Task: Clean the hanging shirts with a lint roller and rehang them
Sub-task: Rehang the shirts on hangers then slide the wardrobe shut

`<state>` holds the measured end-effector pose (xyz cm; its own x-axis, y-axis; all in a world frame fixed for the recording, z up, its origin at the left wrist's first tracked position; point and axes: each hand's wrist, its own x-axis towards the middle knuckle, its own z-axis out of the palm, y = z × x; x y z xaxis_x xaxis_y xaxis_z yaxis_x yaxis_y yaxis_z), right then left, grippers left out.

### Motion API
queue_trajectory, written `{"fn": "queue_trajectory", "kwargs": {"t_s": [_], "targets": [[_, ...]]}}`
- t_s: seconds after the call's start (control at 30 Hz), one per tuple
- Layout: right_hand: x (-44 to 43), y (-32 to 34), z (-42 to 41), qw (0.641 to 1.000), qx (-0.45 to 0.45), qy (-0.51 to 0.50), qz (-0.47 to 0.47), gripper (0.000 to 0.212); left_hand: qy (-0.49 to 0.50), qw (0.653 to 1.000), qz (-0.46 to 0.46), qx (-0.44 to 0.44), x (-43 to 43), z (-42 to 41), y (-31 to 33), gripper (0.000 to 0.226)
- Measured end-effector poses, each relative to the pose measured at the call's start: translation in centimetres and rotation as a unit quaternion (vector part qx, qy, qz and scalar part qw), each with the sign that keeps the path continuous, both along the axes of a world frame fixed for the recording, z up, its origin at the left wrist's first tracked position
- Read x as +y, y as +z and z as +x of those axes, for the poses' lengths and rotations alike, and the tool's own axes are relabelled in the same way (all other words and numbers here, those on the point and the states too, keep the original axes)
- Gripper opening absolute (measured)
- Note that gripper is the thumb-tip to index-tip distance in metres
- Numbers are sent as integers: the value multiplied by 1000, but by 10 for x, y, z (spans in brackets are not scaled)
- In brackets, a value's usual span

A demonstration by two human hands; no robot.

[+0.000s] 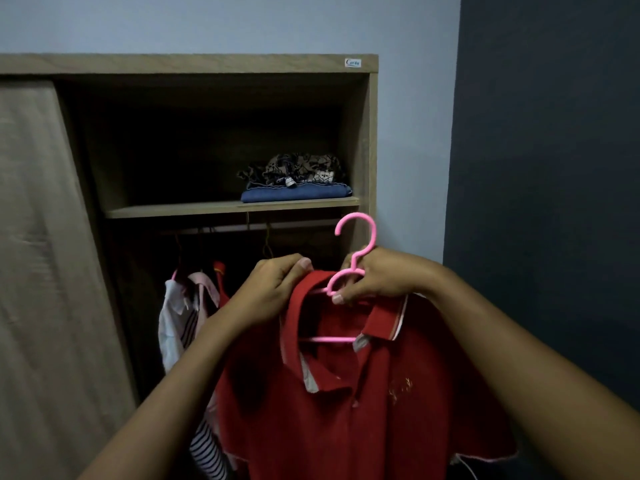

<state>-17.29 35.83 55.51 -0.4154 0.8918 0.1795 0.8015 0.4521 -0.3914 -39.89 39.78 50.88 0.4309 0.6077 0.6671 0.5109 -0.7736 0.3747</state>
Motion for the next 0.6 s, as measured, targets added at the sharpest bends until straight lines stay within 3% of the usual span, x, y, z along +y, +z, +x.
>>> {"fn": "queue_trajectory", "kwargs": {"t_s": [0.13, 0.3, 0.37, 0.43, 0.6], "targets": [[-2, 2, 13, 997, 78, -14, -2, 30, 57, 996, 15, 62, 0, -9, -8, 54], [-6, -6, 20, 994, 109, 17, 26, 18, 116, 988, 12, 99, 2, -11, -15, 74], [-8, -11, 30, 992, 125, 15, 16, 34, 137, 986, 6, 98, 5, -16, -18, 79], [-11, -12, 38, 994, 105, 3, 1, 41, 151, 982, 3, 114, 5, -16, -23, 79], [-3, -18, 51, 997, -16, -77, 25, 20, 184, 976, 7, 118, 10, -16, -30, 76]]}}
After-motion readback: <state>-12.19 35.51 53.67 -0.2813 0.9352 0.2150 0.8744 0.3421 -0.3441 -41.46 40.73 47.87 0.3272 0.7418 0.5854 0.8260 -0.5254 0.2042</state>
